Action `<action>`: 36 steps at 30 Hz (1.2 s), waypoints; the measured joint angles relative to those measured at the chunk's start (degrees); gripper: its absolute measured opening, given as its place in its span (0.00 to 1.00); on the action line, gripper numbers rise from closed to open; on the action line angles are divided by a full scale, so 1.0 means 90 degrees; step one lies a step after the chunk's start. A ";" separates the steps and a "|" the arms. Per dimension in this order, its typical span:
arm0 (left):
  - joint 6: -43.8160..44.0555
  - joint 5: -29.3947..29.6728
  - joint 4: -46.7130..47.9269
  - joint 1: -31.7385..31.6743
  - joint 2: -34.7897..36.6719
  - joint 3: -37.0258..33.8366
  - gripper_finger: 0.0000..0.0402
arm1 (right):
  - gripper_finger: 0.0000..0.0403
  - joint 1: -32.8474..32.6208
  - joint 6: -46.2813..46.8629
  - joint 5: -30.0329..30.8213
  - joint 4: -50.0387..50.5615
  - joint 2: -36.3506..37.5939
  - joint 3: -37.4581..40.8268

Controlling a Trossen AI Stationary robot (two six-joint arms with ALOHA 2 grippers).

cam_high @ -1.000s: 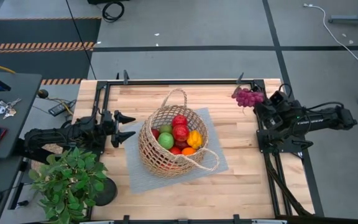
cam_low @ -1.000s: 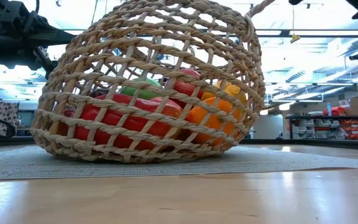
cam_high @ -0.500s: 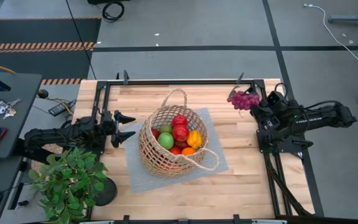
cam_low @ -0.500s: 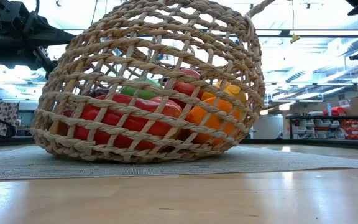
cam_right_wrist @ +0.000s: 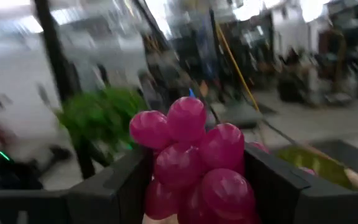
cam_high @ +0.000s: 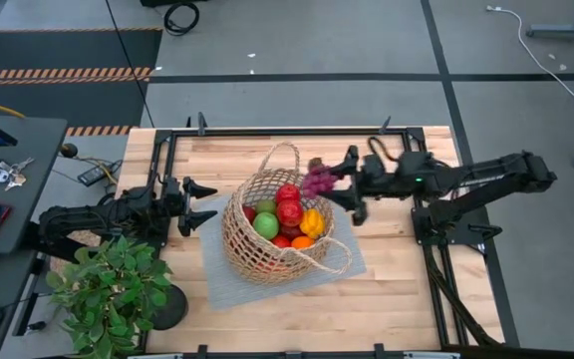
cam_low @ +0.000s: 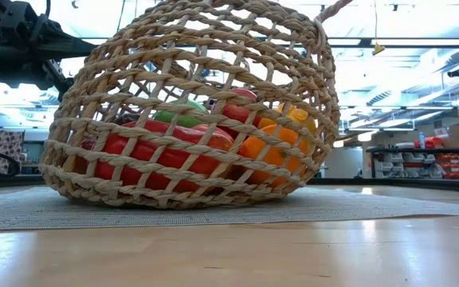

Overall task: Build produce basket
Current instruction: Put the grapes into the basket

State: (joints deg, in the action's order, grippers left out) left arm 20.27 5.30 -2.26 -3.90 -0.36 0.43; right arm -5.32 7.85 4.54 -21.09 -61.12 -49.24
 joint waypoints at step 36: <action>0.0001 -0.0002 0.0006 0.0000 0.0000 0.0000 0.97 | 0.57 -0.0429 -0.4443 0.0709 0.2679 -0.2376 -0.1730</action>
State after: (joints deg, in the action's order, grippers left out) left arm 20.28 5.29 -2.21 -3.90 -0.36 0.43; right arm -9.18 -32.14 10.92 3.01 -82.50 -64.82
